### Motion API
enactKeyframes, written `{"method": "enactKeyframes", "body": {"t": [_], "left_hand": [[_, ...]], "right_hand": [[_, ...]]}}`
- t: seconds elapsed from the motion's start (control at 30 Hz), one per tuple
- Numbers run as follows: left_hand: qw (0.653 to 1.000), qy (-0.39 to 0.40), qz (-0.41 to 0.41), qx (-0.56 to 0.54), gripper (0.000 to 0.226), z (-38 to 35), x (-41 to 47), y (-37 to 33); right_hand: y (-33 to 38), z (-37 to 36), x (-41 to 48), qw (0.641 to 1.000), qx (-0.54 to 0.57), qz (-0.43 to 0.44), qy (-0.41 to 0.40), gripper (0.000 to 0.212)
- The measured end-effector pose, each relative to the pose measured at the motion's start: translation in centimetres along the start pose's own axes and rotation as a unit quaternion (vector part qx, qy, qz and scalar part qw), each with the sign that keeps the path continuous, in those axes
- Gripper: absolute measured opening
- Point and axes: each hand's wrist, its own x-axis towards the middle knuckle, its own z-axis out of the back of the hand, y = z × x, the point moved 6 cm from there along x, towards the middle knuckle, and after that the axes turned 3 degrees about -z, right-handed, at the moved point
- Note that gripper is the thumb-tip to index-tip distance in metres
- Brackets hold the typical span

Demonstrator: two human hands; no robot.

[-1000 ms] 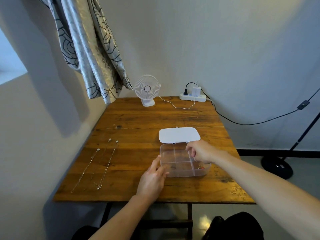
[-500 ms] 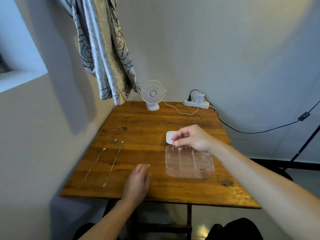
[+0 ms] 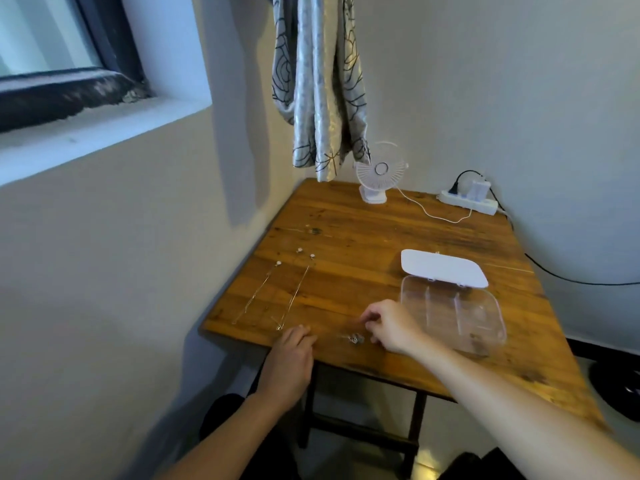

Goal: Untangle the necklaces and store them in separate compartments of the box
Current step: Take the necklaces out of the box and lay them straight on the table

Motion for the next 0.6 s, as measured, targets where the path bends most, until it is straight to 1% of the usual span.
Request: {"method": "enactKeyframes", "body": {"t": [0.07, 0.13, 0.17, 0.23, 0.27, 0.4, 0.5, 0.57, 0.6], "left_hand": [[1.000, -0.002, 0.000, 0.006, 0.028, -0.2, 0.1, 0.0], [1.000, -0.005, 0.004, 0.012, 0.025, -0.4, 0.2, 0.1], [1.000, -0.009, 0.003, 0.011, 0.024, -0.4, 0.2, 0.2], [1.000, -0.012, 0.002, 0.010, 0.023, -0.2, 0.1, 0.1], [1.000, -0.011, 0.002, 0.010, 0.024, -0.1, 0.1, 0.1], [1.000, 0.001, 0.004, 0.010, 0.028, -0.1, 0.1, 0.0], [1.000, 0.001, -0.001, 0.012, 0.028, 0.1, 0.3, -0.3], [1.000, 0.007, 0.002, 0.012, 0.028, 0.1, 0.6, -0.4], [1.000, 0.010, 0.004, 0.014, 0.028, 0.1, 0.8, -0.4]], "right_hand": [[0.0, 0.6, -0.4, 0.998, -0.039, 0.035, -0.028, 0.016], [0.5, 0.2, -1.2, 0.994, -0.068, 0.082, -0.014, 0.016], [0.7, -0.3, -1.5, 0.992, -0.079, 0.099, -0.001, 0.021], [0.9, -1.5, -1.7, 0.989, -0.095, 0.112, 0.010, 0.030], [0.8, -1.9, -1.6, 0.989, -0.098, 0.111, 0.007, 0.031], [0.7, -1.8, -1.4, 0.989, -0.093, 0.113, -0.012, 0.019], [0.3, -1.0, -1.7, 0.994, -0.062, 0.091, -0.022, 0.011], [-0.3, -0.4, -2.0, 0.998, 0.006, 0.061, -0.020, 0.006], [-0.6, 0.1, -2.2, 0.997, 0.050, 0.045, -0.024, 0.007]]}}
